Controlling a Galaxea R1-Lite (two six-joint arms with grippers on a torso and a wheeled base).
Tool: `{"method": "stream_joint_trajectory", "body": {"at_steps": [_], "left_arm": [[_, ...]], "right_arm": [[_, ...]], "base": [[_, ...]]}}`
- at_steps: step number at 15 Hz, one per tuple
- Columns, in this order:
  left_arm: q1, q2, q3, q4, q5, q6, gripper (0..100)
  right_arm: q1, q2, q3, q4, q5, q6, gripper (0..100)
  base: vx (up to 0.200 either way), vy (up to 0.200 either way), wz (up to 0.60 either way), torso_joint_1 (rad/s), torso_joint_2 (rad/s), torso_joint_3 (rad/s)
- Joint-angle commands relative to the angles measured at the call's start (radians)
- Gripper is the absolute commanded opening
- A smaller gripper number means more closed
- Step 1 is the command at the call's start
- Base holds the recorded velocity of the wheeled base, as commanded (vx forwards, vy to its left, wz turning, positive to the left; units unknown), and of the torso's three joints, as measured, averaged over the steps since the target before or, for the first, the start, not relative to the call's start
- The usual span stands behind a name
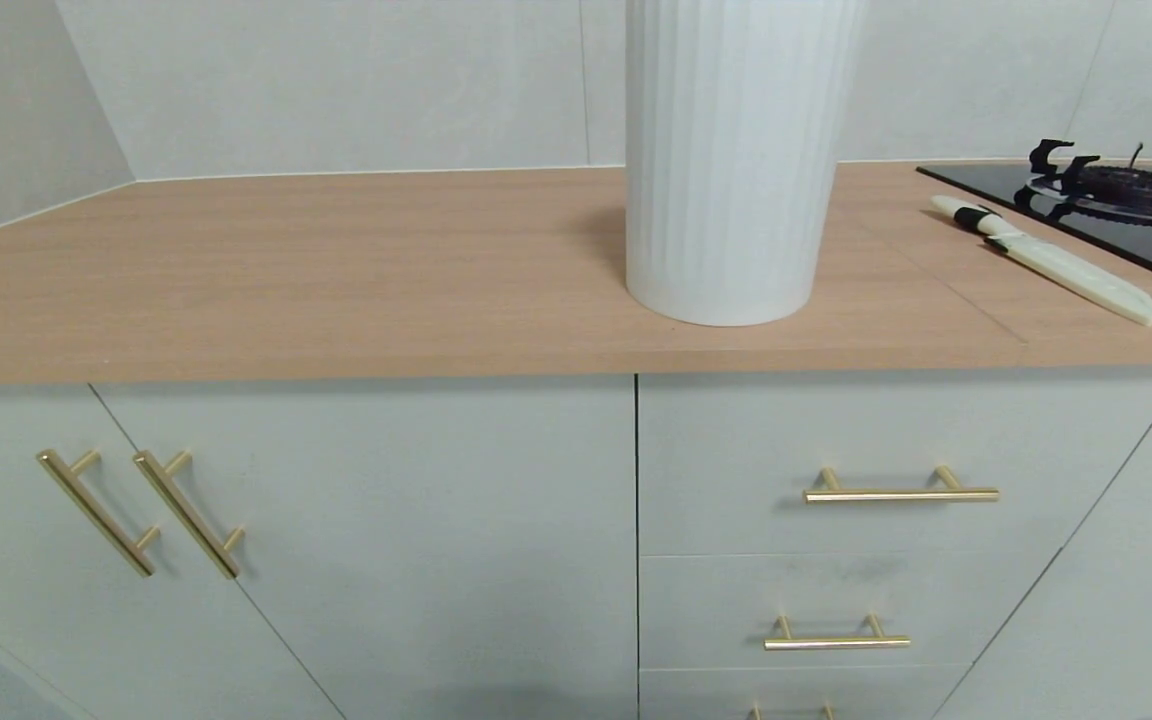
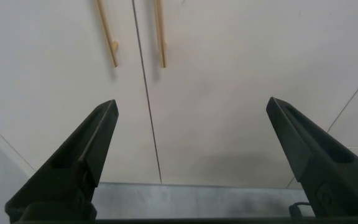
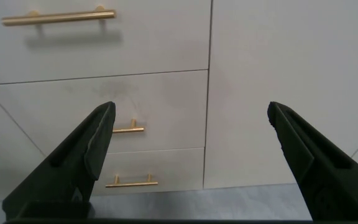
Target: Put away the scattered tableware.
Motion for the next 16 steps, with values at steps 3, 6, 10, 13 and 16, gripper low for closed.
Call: {"method": "stream_joint_trajectory", "body": {"at_steps": [3,6,10,13,16], "left_arm": [[0.0,0.0,0.0,0.0,0.0,0.0,100],[0.0,0.0,0.0,0.0,0.0,0.0,100],[-0.001,0.0,0.0,0.0,0.0,0.0,100],[0.0,0.0,0.0,0.0,0.0,0.0,100],[0.0,0.0,0.0,0.0,0.0,0.0,100]], "right_arm": [[0.0,0.001,0.0,0.001,0.0,0.0,100],[0.0,0.001,0.0,0.001,0.0,0.0,100],[0.0,0.001,0.0,0.001,0.0,0.0,100],[0.0,0.001,0.0,0.001,0.0,0.0,100],[0.0,0.001,0.0,0.001,0.0,0.0,100]], "base": [[0.0,0.0,0.0,0.0,0.0,0.0],[0.0,0.0,0.0,0.054,-0.23,-0.211],[0.0,0.0,0.0,0.106,-0.42,-0.312],[0.0,0.0,0.0,0.15,-0.47,-0.307],[0.0,0.0,0.0,0.167,-0.46,-0.3]]}}
